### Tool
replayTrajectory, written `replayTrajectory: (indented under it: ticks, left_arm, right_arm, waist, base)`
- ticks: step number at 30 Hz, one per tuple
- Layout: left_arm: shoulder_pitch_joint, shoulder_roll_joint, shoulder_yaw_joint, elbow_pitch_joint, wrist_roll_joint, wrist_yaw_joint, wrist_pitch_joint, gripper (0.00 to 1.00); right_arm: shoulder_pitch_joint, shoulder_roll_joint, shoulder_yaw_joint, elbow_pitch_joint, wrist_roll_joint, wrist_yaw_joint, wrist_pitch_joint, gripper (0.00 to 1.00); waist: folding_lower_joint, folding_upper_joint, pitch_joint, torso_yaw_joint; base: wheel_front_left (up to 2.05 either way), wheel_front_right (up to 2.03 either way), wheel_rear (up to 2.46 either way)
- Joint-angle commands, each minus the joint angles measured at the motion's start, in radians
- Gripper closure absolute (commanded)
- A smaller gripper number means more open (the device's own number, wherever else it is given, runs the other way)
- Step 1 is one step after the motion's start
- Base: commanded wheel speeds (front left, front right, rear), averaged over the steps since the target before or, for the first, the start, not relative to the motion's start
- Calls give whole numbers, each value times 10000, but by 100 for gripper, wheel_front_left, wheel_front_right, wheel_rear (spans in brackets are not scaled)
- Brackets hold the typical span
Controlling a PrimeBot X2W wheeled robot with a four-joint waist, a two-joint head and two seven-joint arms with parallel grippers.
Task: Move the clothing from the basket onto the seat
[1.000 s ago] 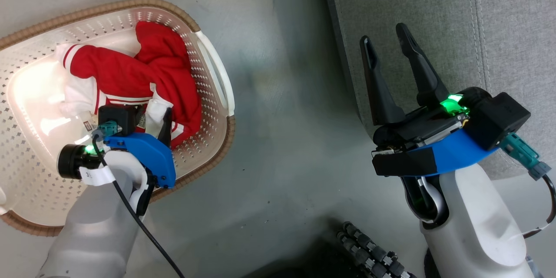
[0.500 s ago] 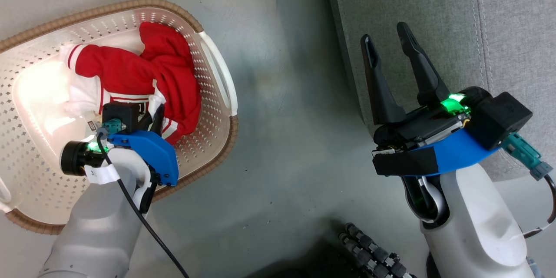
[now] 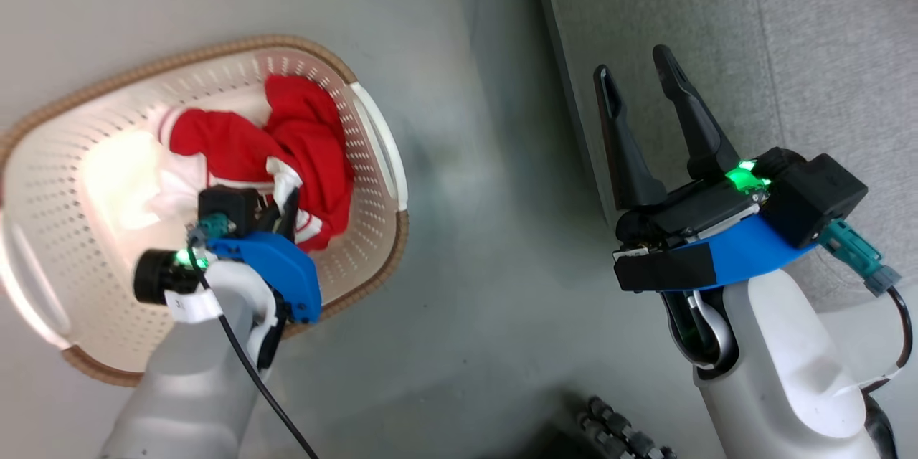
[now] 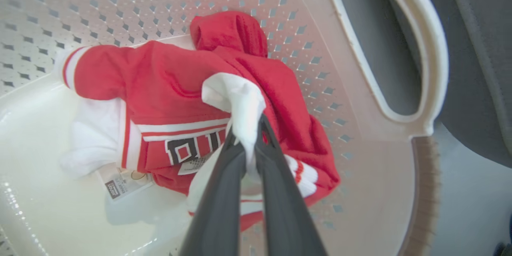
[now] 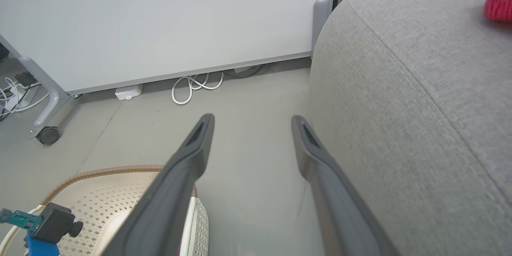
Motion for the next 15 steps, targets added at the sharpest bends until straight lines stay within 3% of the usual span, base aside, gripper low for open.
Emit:
replayTrajectory:
  ticks: [1,15]
  left_arm:
    - [122,-42,-71,-67,-71,-9,-78,100]
    - [1628,-448,-805,-1322,-686,-10,-161,100]
  right_arm:
    - [65,23,-28,67,-72,1,-34,0]
    - [867,15,69,1050,-417,1,11,0]
  waist:
    - [0,0,-505,219]
    - [0,0,-3755,943]
  base:
    - [0,0,0]
    - [0,0,0]
